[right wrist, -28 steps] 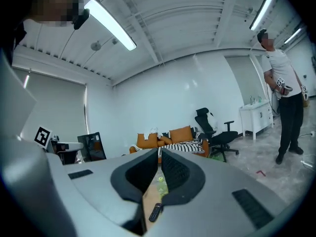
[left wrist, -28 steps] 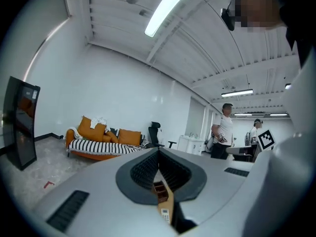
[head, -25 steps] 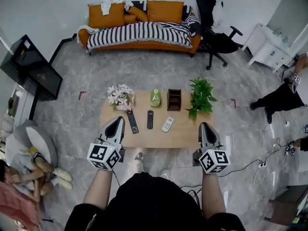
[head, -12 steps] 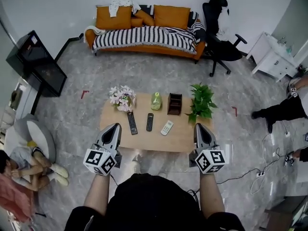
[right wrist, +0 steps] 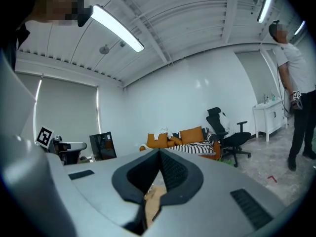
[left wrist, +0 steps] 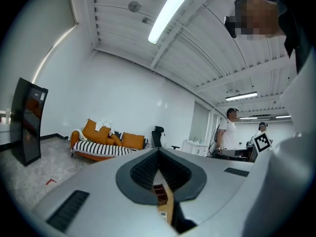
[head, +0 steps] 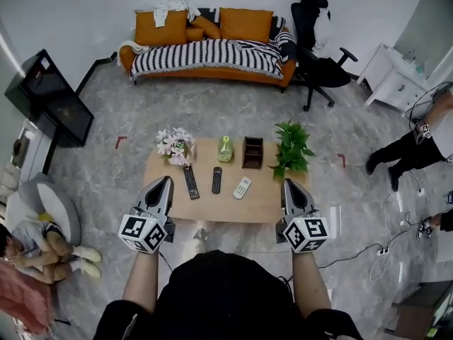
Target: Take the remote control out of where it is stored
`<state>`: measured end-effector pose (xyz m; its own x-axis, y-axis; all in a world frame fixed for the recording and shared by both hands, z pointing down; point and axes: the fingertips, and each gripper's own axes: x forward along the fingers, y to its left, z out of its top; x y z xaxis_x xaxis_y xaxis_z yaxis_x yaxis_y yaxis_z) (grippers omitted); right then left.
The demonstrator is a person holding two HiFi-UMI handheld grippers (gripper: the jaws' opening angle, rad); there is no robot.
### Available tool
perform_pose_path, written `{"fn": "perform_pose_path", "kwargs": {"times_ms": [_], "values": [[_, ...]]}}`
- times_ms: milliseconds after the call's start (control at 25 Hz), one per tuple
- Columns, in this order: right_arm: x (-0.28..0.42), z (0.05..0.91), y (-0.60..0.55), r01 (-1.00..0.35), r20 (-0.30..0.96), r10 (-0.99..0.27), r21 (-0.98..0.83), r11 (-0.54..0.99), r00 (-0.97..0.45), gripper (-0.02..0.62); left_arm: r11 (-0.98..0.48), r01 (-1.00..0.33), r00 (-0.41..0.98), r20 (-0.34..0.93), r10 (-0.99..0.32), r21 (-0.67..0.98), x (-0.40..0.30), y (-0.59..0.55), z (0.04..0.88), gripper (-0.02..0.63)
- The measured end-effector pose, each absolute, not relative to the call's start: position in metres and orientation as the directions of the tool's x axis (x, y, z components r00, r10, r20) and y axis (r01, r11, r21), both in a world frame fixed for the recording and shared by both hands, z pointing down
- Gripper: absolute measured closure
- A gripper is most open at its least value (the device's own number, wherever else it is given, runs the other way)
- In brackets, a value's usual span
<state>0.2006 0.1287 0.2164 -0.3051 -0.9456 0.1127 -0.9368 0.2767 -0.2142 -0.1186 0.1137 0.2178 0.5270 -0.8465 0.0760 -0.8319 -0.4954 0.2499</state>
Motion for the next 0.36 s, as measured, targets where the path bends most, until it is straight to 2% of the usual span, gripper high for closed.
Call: {"fn": "perform_pose_path", "kwargs": {"times_ms": [360], "values": [[0.205,0.203,0.122,-0.944,0.087,-0.953,-0.192,0.270,-0.290,0.588,-0.497,-0.826,0.532,0.076,-0.843,0.267,-0.113,0.099,0.220,0.600]]}}
